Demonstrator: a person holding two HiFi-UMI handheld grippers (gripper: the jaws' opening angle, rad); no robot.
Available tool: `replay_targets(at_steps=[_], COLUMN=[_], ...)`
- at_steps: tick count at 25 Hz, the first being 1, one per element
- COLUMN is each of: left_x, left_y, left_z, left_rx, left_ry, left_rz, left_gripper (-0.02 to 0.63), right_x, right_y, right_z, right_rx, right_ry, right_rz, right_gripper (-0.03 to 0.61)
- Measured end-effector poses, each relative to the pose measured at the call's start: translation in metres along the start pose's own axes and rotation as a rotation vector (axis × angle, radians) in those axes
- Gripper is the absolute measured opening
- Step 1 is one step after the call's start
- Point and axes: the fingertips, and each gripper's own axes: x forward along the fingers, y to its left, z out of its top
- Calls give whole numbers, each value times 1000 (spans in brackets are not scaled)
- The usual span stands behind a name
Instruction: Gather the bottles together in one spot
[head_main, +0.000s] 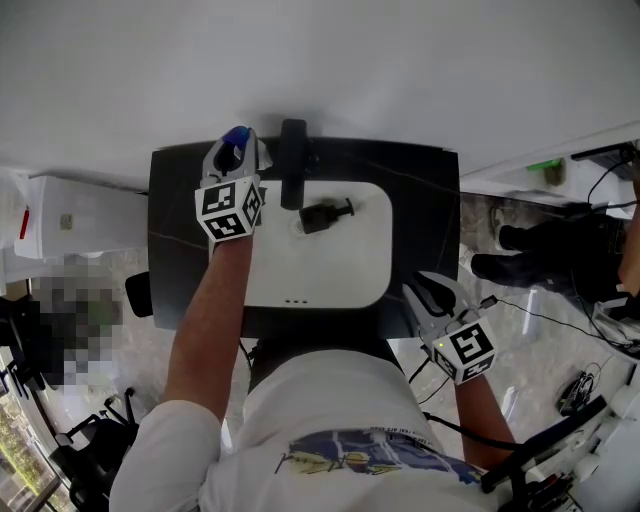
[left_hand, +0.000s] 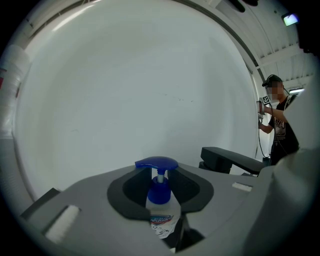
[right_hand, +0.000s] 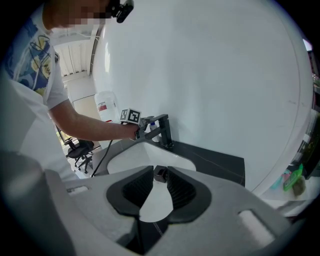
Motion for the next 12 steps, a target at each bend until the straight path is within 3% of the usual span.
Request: replay_targets(at_steps=[6,8,12], left_x=[-6,-6,-8], left_y=[-5,-9,-15], left_z=[-3,-4,-7], left_rx=[16,21,53], left_ry=[6,3,5], left_rz=[-19,-40,-63], left_gripper=[101,151,185], right_x=[3,3,3], right_y=[12,14,20], right_z=[-1,-1,-3], right_rx=[1,1,0], right_ry=[-2,-5,-8], right_rz=[13,13,10], right_gripper=[87,87,87])
